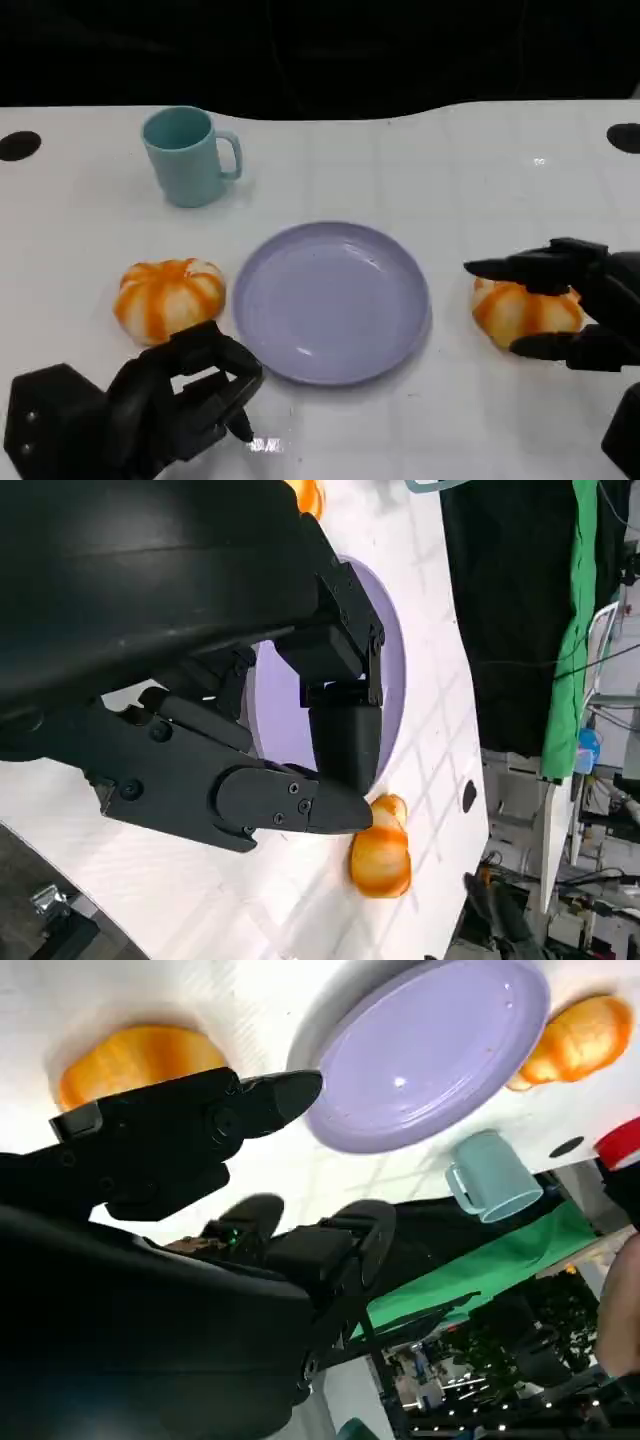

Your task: Grasp the bread from the table and place it into the plate.

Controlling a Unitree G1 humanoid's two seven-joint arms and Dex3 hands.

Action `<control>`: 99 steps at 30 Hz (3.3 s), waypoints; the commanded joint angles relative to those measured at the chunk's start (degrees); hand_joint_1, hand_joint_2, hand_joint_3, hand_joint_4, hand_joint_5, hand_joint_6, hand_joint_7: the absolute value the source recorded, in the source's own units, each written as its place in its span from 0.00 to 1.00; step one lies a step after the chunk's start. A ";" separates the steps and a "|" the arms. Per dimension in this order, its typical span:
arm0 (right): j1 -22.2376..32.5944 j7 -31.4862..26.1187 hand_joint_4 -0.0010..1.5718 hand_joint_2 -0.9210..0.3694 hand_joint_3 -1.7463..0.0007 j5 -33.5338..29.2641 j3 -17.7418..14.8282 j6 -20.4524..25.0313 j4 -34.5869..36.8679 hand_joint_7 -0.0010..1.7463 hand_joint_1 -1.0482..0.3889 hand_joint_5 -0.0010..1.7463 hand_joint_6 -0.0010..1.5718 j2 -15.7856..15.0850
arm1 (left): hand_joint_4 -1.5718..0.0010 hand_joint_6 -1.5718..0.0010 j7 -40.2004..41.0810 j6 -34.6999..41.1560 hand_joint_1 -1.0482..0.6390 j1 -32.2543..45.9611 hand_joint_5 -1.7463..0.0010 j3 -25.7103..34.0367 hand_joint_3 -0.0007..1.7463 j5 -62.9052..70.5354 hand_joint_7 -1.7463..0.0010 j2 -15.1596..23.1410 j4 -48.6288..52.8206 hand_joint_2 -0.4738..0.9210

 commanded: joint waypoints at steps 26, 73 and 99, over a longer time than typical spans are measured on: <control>-9.33 2.98 0.02 0.14 1.00 -15.13 9.05 8.87 8.61 0.01 0.59 0.23 0.20 -1.60 | 0.54 0.53 0.65 0.42 0.33 0.15 0.00 0.26 0.16 -0.01 0.21 0.10 -0.77 1.00; -33.91 -13.38 0.52 0.27 0.48 -13.61 18.30 6.41 54.60 0.89 0.69 1.00 0.48 9.18 | 0.54 0.53 2.33 1.60 0.32 2.06 0.00 -1.10 0.16 0.99 0.21 -0.49 -4.39 1.00; -34.63 -24.04 0.57 0.39 0.39 -8.28 13.57 -4.53 48.56 1.00 0.83 1.00 0.46 10.34 | 0.54 0.54 1.87 0.52 0.33 2.28 0.00 -0.98 0.18 1.00 0.20 -0.45 -3.38 0.99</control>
